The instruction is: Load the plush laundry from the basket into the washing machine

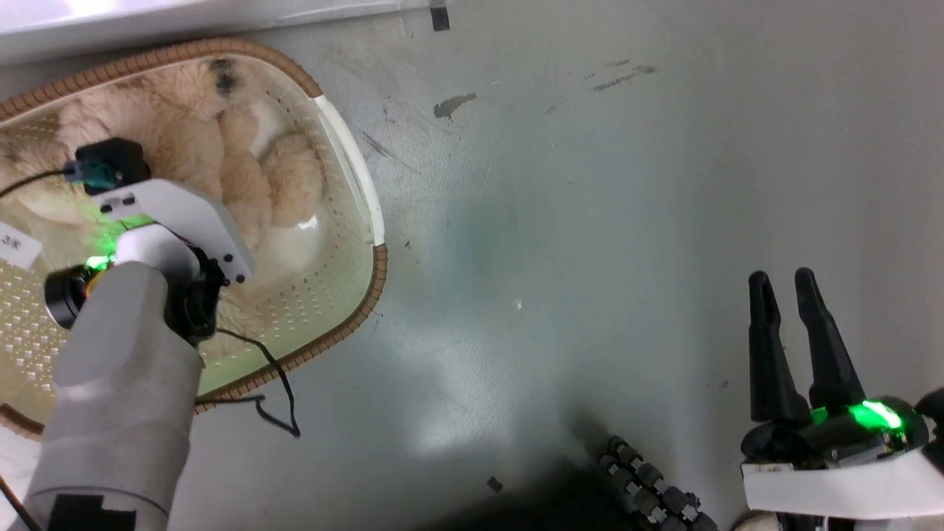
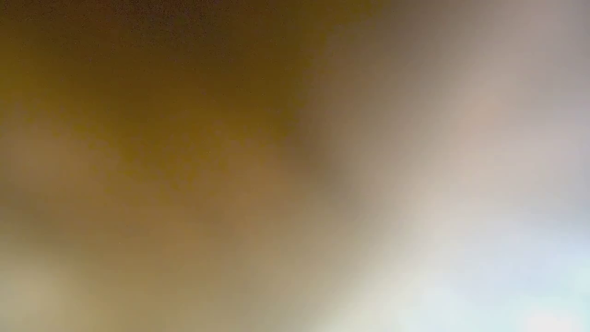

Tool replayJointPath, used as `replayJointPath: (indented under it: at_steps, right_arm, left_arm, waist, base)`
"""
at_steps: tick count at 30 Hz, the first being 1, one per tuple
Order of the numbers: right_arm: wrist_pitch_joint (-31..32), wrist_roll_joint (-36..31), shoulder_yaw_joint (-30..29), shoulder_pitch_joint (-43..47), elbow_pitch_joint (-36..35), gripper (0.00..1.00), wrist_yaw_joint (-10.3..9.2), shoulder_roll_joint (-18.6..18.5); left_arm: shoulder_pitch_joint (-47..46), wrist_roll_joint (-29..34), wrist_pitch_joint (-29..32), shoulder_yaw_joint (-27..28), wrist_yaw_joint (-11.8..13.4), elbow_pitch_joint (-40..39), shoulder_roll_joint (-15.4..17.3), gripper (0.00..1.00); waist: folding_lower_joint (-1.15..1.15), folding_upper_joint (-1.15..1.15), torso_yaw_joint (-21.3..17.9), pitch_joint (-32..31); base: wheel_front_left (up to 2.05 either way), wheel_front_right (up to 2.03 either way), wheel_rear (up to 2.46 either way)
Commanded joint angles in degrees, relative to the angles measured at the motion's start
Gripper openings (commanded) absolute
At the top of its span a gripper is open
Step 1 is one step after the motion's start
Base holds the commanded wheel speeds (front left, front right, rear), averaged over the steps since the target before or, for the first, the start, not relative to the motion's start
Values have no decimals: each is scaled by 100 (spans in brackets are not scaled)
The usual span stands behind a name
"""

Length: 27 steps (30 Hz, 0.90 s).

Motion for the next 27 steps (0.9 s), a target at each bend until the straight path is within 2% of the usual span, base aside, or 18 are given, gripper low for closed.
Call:
replayJointPath:
  at_steps: [1,15,16,21,27]
  right_arm:
    - [-25,15,-7,-103,34,100,-4,-1]
    - [-25,-332,-217,-421,629,100,-4,-1]
    - [-25,-430,-283,-426,749,100,-4,-1]
    - [-25,-596,-356,-391,951,100,-4,-1]
    - [-25,-762,-452,-254,1202,100,-4,-1]
  left_arm:
    - [150,-27,5,-3,-28,84,-41,0]
    - [752,-218,-693,-236,-599,148,-724,0]
    - [896,-267,-868,-267,-715,149,-848,0]
    - [1160,-345,-1149,-310,-873,115,-988,0]
    - [1521,-294,-1534,-449,-942,-6,-1085,0]
  waist:
    - [0,0,62,-89]
    - [0,0,724,-1402]
    - [0,0,902,-1741]
    - [0,0,1167,-2303]
    - [0,0,1444,-2992]
  base:
    - [0,0,0]
    - [0,0,0]
    - [0,0,0]
    - [0,0,0]
    - [0,0,0]
